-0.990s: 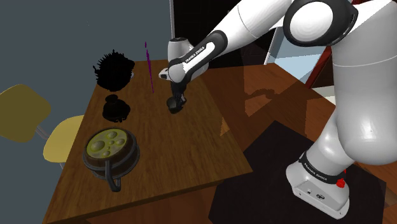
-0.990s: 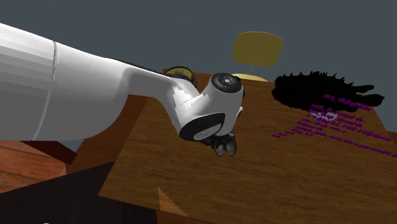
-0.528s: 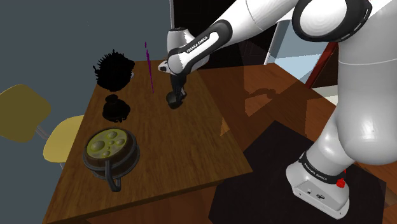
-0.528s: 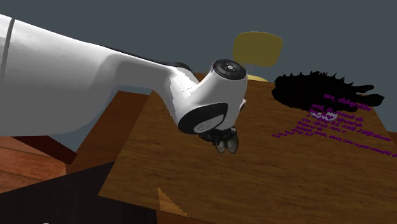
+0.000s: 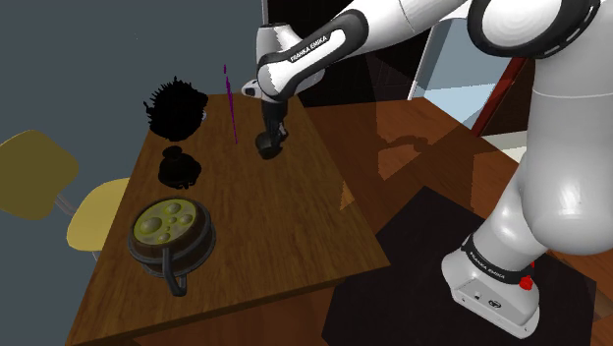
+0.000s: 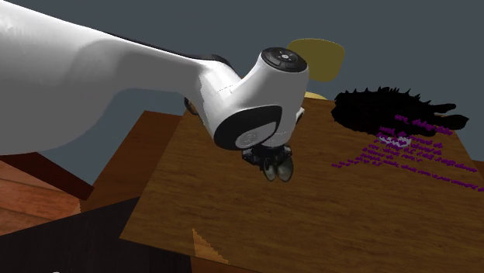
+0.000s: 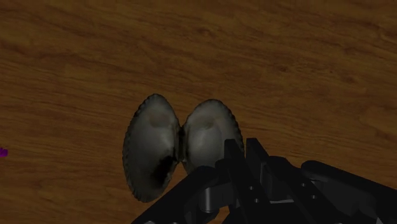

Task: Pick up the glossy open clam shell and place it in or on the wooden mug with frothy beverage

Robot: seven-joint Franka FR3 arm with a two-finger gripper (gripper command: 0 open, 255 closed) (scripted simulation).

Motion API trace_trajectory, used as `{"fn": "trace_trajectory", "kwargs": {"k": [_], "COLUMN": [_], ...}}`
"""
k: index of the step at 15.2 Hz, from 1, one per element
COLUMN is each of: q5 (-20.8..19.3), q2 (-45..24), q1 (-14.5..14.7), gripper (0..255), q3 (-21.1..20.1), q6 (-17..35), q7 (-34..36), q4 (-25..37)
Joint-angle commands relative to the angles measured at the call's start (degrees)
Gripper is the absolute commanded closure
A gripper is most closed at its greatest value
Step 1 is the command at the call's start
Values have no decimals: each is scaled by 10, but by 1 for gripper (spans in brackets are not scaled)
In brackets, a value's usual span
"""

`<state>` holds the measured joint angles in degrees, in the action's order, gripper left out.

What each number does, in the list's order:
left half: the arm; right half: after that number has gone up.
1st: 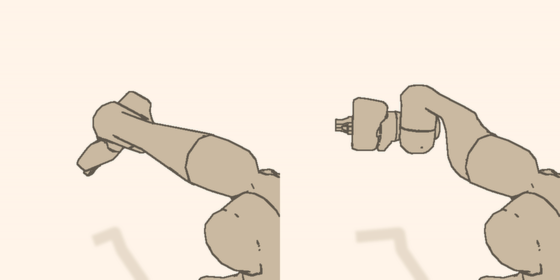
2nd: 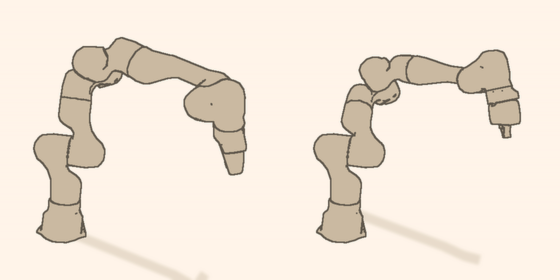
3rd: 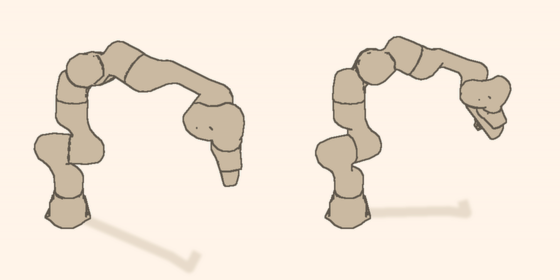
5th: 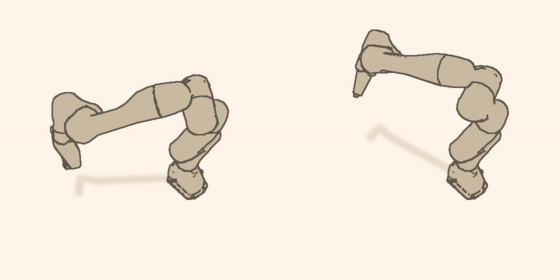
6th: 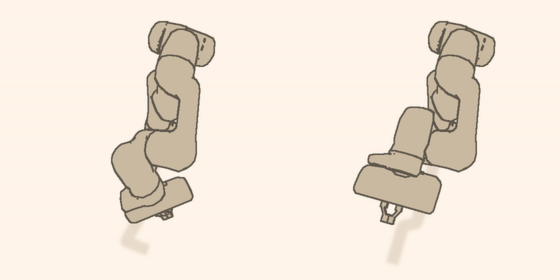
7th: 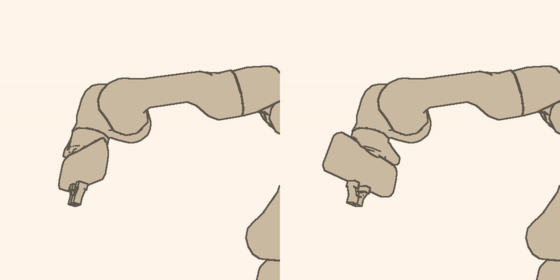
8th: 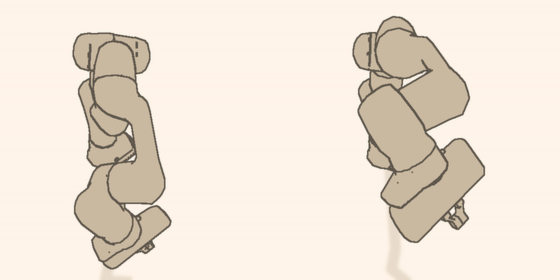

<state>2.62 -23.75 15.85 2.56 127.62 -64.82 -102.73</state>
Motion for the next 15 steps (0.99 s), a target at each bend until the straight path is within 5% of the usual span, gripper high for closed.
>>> {"fn": "trace_trajectory", "kwargs": {"k": [1, 15], "q5": [-1, -5], "q2": [8, 51], "q1": [0, 1], "gripper": [255, 255], "q3": [0, 2], "q6": [-11, -103], "q7": [0, 4], "q4": [3, 52]}}
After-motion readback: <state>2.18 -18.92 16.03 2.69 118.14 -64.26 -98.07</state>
